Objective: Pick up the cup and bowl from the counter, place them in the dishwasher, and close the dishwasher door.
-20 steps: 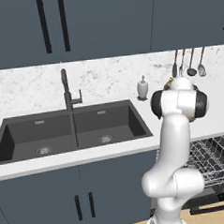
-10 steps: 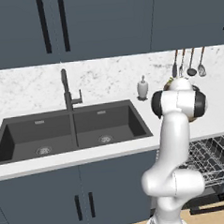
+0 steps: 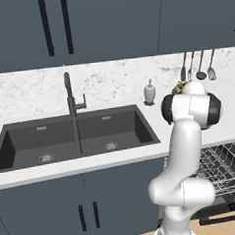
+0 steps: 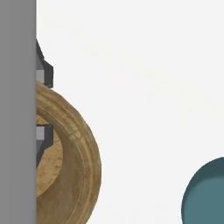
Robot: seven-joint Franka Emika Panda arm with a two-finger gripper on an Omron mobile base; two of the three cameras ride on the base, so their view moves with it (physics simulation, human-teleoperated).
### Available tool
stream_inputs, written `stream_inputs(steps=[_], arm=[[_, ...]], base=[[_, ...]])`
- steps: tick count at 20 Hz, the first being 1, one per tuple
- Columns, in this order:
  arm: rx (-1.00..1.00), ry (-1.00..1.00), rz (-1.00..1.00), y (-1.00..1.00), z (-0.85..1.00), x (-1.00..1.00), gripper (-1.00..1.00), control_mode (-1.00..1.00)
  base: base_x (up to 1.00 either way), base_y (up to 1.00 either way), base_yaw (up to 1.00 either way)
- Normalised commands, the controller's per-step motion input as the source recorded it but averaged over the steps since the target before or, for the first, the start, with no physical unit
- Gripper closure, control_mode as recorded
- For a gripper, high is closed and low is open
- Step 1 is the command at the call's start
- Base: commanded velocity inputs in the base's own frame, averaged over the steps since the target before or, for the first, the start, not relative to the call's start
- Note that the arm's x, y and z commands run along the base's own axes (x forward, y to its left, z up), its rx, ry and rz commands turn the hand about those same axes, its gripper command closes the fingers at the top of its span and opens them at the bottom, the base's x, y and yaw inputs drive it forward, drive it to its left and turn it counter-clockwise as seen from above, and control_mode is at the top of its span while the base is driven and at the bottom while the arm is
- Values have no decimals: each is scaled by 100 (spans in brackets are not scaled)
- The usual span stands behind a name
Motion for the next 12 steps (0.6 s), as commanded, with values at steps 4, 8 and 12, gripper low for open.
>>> stream_inputs(steps=[4,8,12], arm=[[4,-22,-6,0,7,-100,100,-100],[0,-12,-1,-3,36,-100,100,-100],[0,2,0,-3,39,-100,100,-100]], base=[[0,0,0],[0,0,0],[0,0,0]])
